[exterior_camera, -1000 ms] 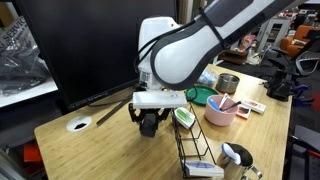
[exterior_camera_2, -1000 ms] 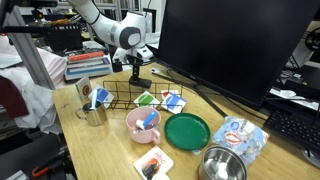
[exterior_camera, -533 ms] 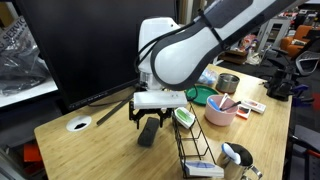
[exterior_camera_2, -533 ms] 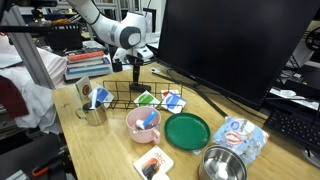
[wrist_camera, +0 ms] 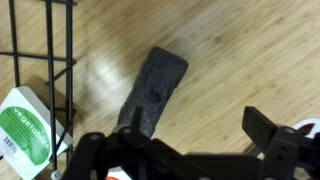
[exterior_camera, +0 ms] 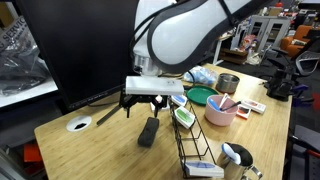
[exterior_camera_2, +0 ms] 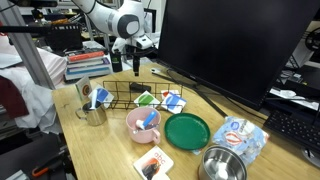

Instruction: Move the black object from the right from the left

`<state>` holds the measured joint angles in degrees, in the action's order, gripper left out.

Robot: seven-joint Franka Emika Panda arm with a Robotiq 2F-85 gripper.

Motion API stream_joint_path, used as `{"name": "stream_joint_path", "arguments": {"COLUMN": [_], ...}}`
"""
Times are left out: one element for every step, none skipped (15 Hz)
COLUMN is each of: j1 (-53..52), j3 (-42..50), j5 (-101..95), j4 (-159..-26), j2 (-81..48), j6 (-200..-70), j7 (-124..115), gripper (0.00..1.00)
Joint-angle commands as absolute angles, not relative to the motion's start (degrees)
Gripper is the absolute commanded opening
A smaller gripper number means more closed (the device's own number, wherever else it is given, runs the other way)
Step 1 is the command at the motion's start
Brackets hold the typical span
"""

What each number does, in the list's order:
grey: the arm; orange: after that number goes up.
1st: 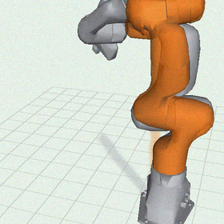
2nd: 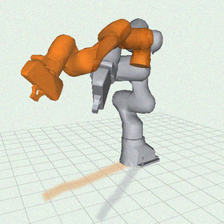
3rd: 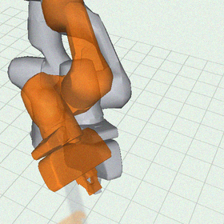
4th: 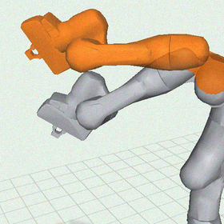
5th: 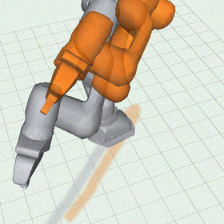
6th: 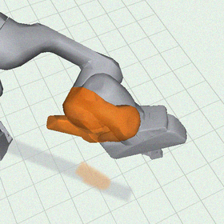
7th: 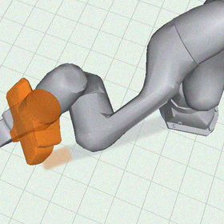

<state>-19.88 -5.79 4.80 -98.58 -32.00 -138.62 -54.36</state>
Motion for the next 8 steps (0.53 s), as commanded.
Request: {"name": "stream_joint_path", "arguments": {"j1": [-20.05,-19.77,-19.59,-19.85,-19.73,-19.64,-19.61,-19.6], "j3": [-5.68,-6.13,-6.38,-6.11,-6.34,-6.46,-6.5,-6.5], "j5": [5.7,6.45,7.07,5.39,5.64,5.76,5.8,5.8], "j4": [-101.47,-102.23,-102.92,-99.54,-100.34,-101.17,-101.68,-102.05], "j2": [-26.61,-24.63,-22.76,-26.29,-24.75,-23.67,-23.28,-23.3], "j6": [-139.15,-138.42,-137.22,-138.06,-137.52,-137.03,-136.9,-136.94], "j7": [-55.87,-56.57,-57.68,-56.7,-57.36,-57.68,-57.77,-57.79], "gripper": [1.0,1.0,1.0,1.0,1.0,1.0,1.0,1.0]}}
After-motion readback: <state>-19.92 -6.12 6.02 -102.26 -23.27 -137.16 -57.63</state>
